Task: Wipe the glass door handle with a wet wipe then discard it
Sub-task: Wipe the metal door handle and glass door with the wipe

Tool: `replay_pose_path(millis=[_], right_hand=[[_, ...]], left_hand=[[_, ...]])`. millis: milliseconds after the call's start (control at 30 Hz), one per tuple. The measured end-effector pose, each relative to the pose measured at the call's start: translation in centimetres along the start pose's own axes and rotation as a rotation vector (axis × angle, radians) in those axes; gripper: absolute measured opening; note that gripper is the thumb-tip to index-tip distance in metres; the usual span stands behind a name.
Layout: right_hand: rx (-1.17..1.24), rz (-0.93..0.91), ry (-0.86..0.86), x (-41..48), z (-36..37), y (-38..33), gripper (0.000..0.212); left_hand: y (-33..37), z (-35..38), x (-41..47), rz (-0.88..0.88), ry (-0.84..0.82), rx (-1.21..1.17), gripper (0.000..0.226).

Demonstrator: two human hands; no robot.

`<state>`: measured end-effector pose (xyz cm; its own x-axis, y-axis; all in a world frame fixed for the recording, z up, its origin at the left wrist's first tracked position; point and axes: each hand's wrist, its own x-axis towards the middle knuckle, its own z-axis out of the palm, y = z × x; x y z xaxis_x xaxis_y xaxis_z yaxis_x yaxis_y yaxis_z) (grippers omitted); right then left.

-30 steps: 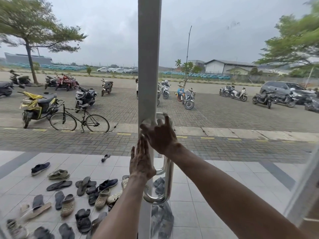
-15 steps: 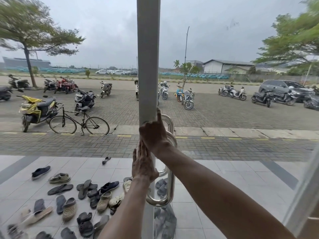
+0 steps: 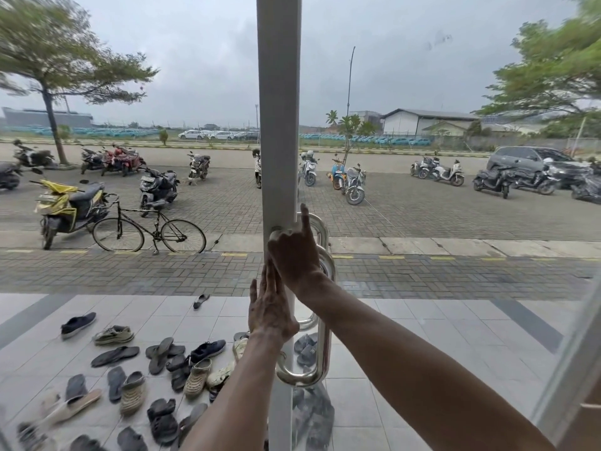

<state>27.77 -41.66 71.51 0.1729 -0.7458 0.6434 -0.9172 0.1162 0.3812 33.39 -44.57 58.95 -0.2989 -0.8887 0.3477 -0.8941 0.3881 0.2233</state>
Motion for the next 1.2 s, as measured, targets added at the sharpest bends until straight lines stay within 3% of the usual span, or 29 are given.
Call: replay_pose_path(millis=[233, 367, 833, 1067, 1200], right_hand=[[0.08, 0.076, 0.171, -2.7, 1.7, 2.6, 0.009], [0.101, 0.201, 0.208, -4.0, 3.2, 3.6, 0.023], [0.687, 0.962, 0.12, -10.2, 7.7, 0.9, 0.046], [0.729, 0.953, -0.062, -13.4, 9.2, -0.3, 0.038], [0.695, 0.905, 0.09, -10.8, 7.2, 1.2, 0.042]], left_hand=[[-0.2, -0.2, -0.2, 0.025, 0.0, -0.031, 0.128], [-0.2, -0.3, -0.3, 0.03, -0.004, -0.038, 0.127], [0.0, -0.3, -0.5, 0.024, 0.004, -0.073, 0.126], [-0.3, -0.4, -0.4, 0.03, -0.005, -0.071, 0.126], [-0.1, -0.1, -0.4, 0.02, 0.002, -0.084, 0.126]])
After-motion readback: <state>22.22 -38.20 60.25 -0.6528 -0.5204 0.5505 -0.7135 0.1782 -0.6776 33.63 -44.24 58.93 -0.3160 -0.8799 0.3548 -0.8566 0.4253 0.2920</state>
